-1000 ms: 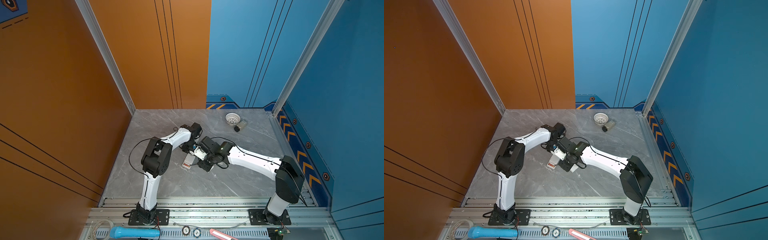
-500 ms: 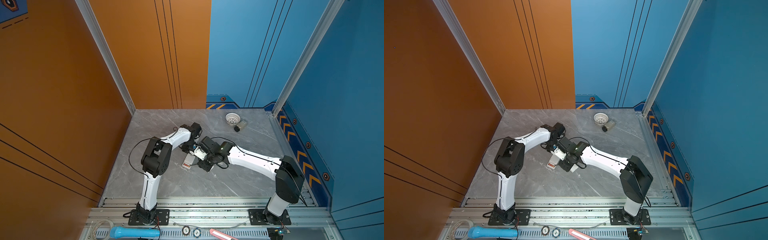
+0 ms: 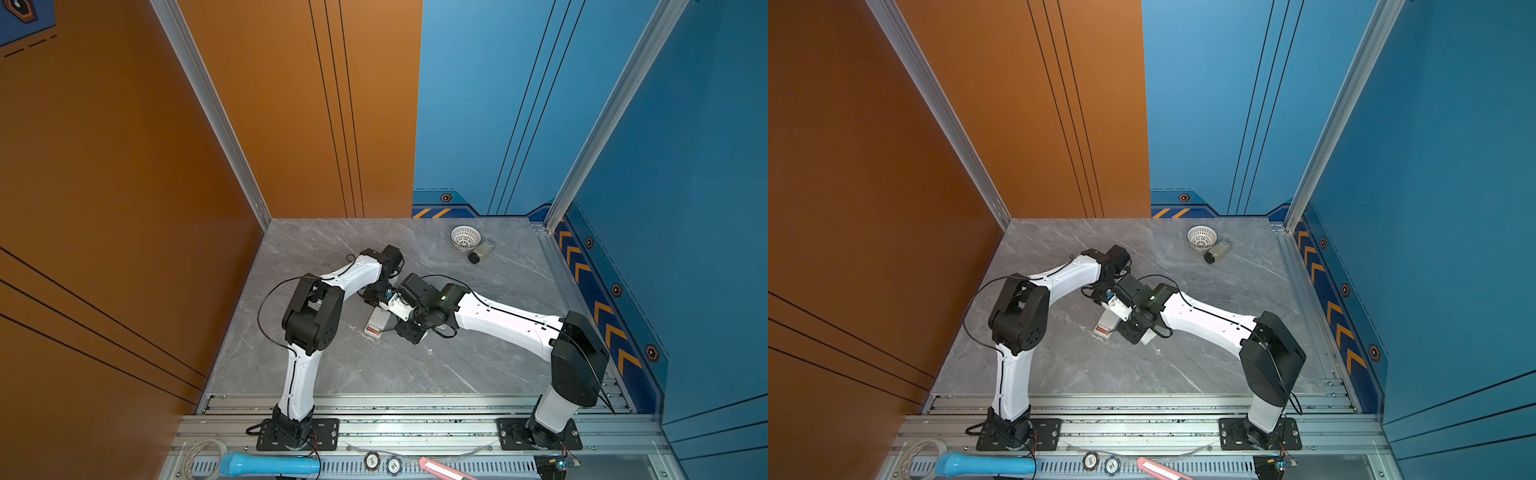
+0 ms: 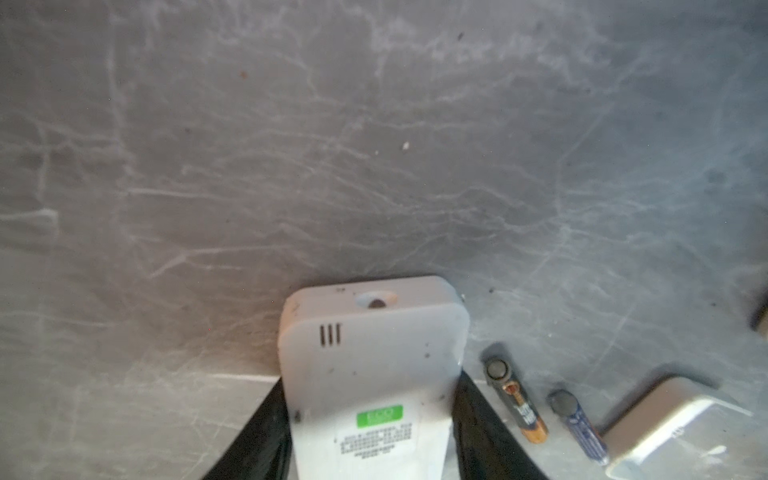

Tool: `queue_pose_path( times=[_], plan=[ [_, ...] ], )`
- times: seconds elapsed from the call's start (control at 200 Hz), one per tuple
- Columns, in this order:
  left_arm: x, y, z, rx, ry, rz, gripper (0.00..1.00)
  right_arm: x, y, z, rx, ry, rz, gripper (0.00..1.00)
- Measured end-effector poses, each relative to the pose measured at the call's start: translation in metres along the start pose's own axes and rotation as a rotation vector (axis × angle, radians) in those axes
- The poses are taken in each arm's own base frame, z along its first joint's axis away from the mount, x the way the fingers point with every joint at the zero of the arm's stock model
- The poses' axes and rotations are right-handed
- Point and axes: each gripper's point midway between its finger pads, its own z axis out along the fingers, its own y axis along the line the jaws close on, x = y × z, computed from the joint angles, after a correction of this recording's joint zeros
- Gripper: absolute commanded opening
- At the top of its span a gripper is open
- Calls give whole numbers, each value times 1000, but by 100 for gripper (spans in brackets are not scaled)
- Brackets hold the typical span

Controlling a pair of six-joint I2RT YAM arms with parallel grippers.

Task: Unload the batteries from the remote control
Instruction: 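Insert the screwdriver tip at the orange battery's end with the right gripper, then lever the screwdriver under the orange battery while the left gripper holds the remote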

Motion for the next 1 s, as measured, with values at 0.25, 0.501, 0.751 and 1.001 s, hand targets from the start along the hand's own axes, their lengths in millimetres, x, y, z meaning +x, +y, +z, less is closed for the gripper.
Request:
queue_pose_path(
  times=[0.25, 0.501, 0.751, 1.001],
  plan=[
    [0, 0, 0, 1, -1, 4, 0, -4, 7, -1, -16, 18, -11, 0],
    [0, -1, 0, 3, -2, 3, 0, -4, 20, 9, -45, 73, -32, 0],
    [-1, -1, 0, 3, -3, 8, 0, -2, 16, 8, -15, 91, -34, 0],
    [-1, -1, 1, 4, -6, 11, 0, -10, 11, -11, 18, 59, -31, 0]
  ],
)
